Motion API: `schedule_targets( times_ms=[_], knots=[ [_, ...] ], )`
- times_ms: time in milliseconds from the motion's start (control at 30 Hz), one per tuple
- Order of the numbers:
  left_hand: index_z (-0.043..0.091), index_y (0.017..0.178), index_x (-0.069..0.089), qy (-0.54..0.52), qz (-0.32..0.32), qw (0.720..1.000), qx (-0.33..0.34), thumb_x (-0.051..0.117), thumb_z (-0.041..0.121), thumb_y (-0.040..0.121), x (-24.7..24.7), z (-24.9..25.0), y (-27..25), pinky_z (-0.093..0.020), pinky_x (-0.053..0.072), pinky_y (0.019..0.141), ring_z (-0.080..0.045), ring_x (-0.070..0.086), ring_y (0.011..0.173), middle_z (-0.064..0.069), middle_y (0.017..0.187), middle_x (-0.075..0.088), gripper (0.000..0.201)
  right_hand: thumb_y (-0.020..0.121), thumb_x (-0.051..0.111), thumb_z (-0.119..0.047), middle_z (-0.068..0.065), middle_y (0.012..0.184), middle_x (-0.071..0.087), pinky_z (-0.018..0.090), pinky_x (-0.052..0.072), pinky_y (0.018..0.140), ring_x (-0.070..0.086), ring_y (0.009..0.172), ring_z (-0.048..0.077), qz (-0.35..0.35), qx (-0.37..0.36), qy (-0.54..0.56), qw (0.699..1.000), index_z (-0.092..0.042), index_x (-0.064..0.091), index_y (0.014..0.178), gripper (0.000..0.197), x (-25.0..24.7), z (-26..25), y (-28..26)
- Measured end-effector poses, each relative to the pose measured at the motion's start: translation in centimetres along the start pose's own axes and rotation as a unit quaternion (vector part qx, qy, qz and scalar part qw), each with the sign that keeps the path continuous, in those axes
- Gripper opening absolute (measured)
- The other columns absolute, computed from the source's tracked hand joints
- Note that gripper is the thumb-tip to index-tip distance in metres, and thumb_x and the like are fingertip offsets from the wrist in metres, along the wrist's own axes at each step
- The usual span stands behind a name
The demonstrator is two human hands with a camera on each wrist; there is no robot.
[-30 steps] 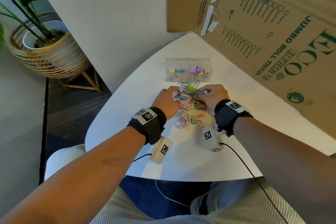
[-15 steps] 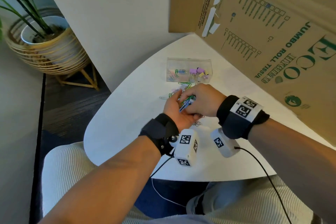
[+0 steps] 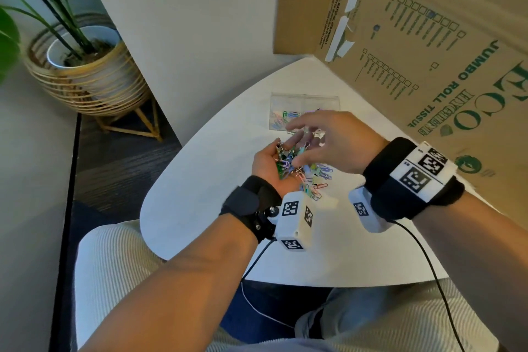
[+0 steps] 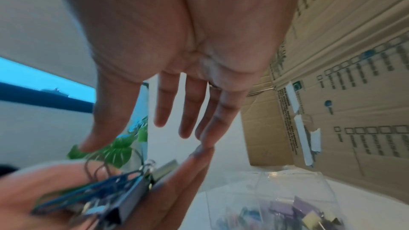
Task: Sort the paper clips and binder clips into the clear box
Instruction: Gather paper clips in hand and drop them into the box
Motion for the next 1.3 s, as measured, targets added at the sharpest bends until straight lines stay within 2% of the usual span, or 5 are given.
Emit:
schedule_targets(
  times_ms=[167, 500, 700, 1033, 1300],
  knots=[
    [-0.003, 0.105, 0.065, -0.078, -0.025, 0.997, 0.004, 0.030, 0.028, 0.101, -0.2, 1.1, 0.6, -0.047, 0.048, 0.075, -0.036, 0.060, 0.097, -0.022, 0.114, 0.063, 0.047, 0.073, 0.081, -0.035, -0.011, 0.076, 0.063, 0.014, 0.039, 0.060, 0.052, 0.069, -0.001, 0.060, 0.021, 0.000, 0.998, -0.029, 0.070, 0.081, 0.015, -0.9, 1.1, -1.0],
    [-0.008, 0.103, 0.061, -0.144, -0.016, 0.989, 0.042, 0.029, 0.025, 0.102, -1.0, 2.0, 0.7, -0.046, 0.051, 0.079, -0.038, 0.063, 0.091, -0.025, 0.088, 0.071, 0.046, 0.079, 0.075, -0.006, 0.009, 0.070, 0.073, 0.045, 0.061, 0.072, 0.070, 0.063, 0.025, 0.060, 0.140, 0.194, 0.969, -0.011, 0.063, 0.086, 0.015, 3.9, 4.8, -1.4],
    [-0.008, 0.102, 0.061, -0.140, 0.000, 0.988, 0.058, 0.030, 0.027, 0.103, -3.0, 3.2, 1.0, -0.046, 0.049, 0.082, -0.038, 0.063, 0.092, -0.025, 0.090, 0.070, 0.046, 0.080, 0.074, -0.017, -0.001, 0.078, 0.070, 0.025, 0.047, 0.067, 0.060, 0.071, 0.013, 0.066, 0.130, 0.071, 0.987, -0.024, 0.068, 0.084, 0.009, 3.8, 6.4, -1.4],
    [-0.008, 0.104, 0.061, -0.141, 0.026, 0.988, 0.063, 0.032, 0.024, 0.102, -5.7, 2.9, 0.8, -0.047, 0.049, 0.080, -0.039, 0.062, 0.092, -0.026, 0.089, 0.070, 0.044, 0.087, 0.066, -0.031, -0.003, 0.115, 0.064, 0.033, 0.049, 0.086, 0.057, 0.104, 0.021, -0.147, 0.087, -0.202, 0.964, -0.023, 0.065, 0.119, 0.033, 10.7, 7.1, -0.7],
    [-0.008, 0.104, 0.061, -0.125, 0.013, 0.990, 0.056, 0.032, 0.025, 0.101, -5.3, 2.9, 0.7, -0.046, 0.049, 0.082, -0.038, 0.063, 0.092, -0.025, 0.090, 0.070, 0.043, 0.087, 0.060, -0.031, -0.003, 0.102, 0.067, 0.028, 0.049, 0.079, 0.059, 0.091, 0.018, -0.089, 0.130, -0.144, 0.977, -0.025, 0.069, 0.105, 0.020, 9.0, 8.6, -1.1]
  ],
)
Point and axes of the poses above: each hand's wrist, its own y-axis towards the middle knuckle, its own x-axis out of the palm, z = x × y, the point moved 9 cm from there along y, towards the middle knuckle
